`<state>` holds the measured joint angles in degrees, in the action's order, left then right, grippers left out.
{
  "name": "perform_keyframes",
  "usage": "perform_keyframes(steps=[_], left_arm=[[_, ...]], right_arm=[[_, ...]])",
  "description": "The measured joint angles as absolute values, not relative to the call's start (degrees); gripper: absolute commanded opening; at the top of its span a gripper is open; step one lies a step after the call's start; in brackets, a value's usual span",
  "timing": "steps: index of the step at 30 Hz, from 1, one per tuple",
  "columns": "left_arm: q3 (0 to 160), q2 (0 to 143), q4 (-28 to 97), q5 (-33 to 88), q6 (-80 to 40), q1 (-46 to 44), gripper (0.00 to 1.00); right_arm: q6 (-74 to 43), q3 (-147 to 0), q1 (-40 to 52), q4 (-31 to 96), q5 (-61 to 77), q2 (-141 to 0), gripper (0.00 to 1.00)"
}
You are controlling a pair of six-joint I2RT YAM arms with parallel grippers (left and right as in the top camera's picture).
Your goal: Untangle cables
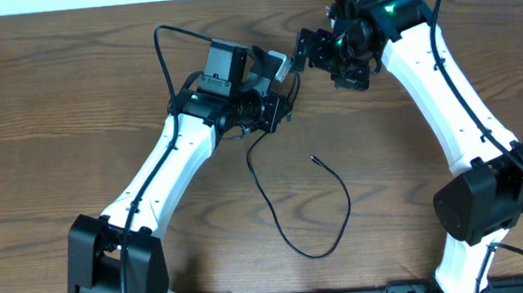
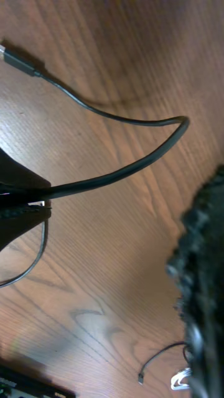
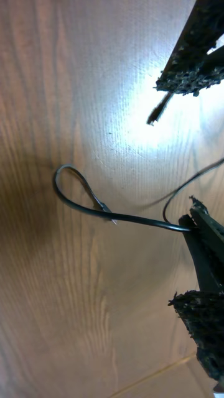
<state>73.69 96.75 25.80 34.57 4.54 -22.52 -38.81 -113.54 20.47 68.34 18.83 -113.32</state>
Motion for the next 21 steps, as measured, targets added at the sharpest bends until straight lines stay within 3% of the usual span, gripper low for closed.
perform_keyframes(steps=[11, 14, 16, 19, 21], left_arm=[[73.69, 94.39, 23.94, 34.15, 4.54, -22.17, 0.08], [73.69, 90.59, 23.83, 34.46, 4.80, -22.59, 0.08], [73.69, 88.60, 23.77, 34.61, 4.84, -22.83, 0.08], [73.69, 87.20, 23.75, 34.63, 4.97, -23.20, 0.08], [73.69, 87.24, 23.92, 34.61, 4.97, -23.38, 0.08]], right_arm=[[-46.94, -113.12, 20.43, 65.14, 19.09, -113.32, 0.99], [-49.76, -108.99, 20.47, 58.48, 21.65, -113.32, 0.92], [-51.51, -105.97, 20.47, 55.66, 23.42, -113.34, 0.78], [-53.47, -102.39, 20.47, 51.66, 27.44, -113.67, 0.40], [-53.65, -102.24, 20.47, 51.35, 28.23, -113.75, 0.21]])
